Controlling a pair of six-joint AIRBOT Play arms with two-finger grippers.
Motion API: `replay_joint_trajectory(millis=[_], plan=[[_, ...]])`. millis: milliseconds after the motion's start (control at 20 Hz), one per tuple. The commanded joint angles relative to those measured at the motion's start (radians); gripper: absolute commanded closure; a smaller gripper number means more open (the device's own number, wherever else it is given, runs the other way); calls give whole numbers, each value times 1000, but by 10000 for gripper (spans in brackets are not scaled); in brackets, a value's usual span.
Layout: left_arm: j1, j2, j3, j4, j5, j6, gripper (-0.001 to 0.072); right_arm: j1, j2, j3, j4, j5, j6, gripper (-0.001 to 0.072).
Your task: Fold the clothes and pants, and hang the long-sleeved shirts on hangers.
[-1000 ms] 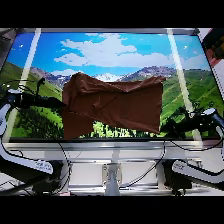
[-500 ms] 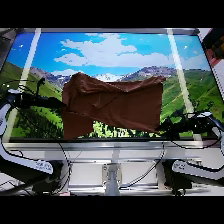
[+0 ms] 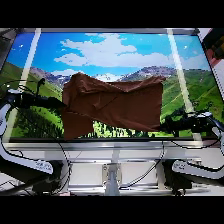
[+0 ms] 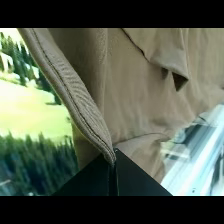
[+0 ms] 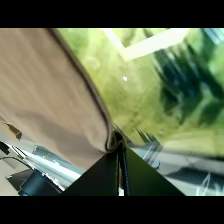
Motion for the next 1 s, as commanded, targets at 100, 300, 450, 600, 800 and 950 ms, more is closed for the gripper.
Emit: replay_joint_trajectory(millis=[100,300,450,600,800,950], plan=[[-1,8,0,-104,-143,-70,692,1,4,2,428,138,-360,699],[-1,113,0,-218,-194,-83,693,1,15,64,800,353,-584,700],[4,282,6,-242,-194,-83,693,1,105,193,819,335,-558,700],[5,479,35,-245,-188,-82,692,1,233,376,793,273,-502,701],[50,741,99,-449,-158,-41,691,-3,406,654,735,150,-458,700],[131,905,114,-707,-45,18,691,-3,525,825,621,23,-415,700]])
